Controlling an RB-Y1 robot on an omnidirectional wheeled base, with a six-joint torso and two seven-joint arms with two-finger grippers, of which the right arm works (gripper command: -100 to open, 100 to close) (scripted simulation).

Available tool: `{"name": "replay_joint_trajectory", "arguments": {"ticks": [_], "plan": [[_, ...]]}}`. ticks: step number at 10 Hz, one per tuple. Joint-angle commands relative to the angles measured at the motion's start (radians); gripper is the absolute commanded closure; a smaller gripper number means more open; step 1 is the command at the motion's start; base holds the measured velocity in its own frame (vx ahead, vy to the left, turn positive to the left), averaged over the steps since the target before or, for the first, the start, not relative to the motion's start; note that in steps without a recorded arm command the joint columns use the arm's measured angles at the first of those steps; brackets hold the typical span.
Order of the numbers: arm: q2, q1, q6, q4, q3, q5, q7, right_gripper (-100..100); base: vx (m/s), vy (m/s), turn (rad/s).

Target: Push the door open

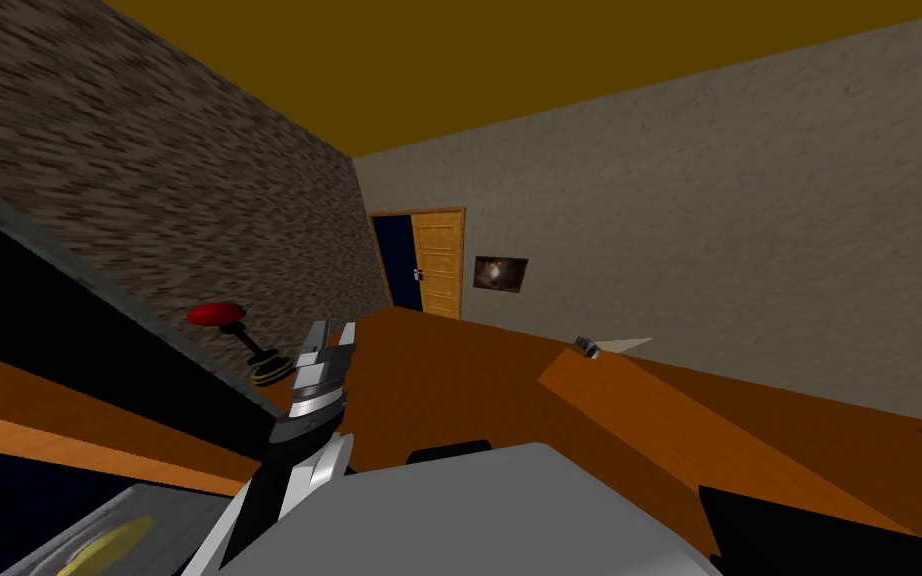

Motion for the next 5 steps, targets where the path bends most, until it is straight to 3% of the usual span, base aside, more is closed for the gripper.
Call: {"name": "replay_joint_trajectory", "arguments": {"ticks": [1,2,5], "plan": [[-0.022,-0.025,-0.01,0.008,-0.019,0.004,-0.014,-100,-0.121,0.054,0.323],[-0.033,-0.035,-0.014,0.013,-0.028,0.005,-0.019,-100,-0.096,0.039,0.211],[-0.089,-0.089,-0.031,0.035,-0.07,0.01,-0.043,-100,-0.103,0.061,0.323]]}}
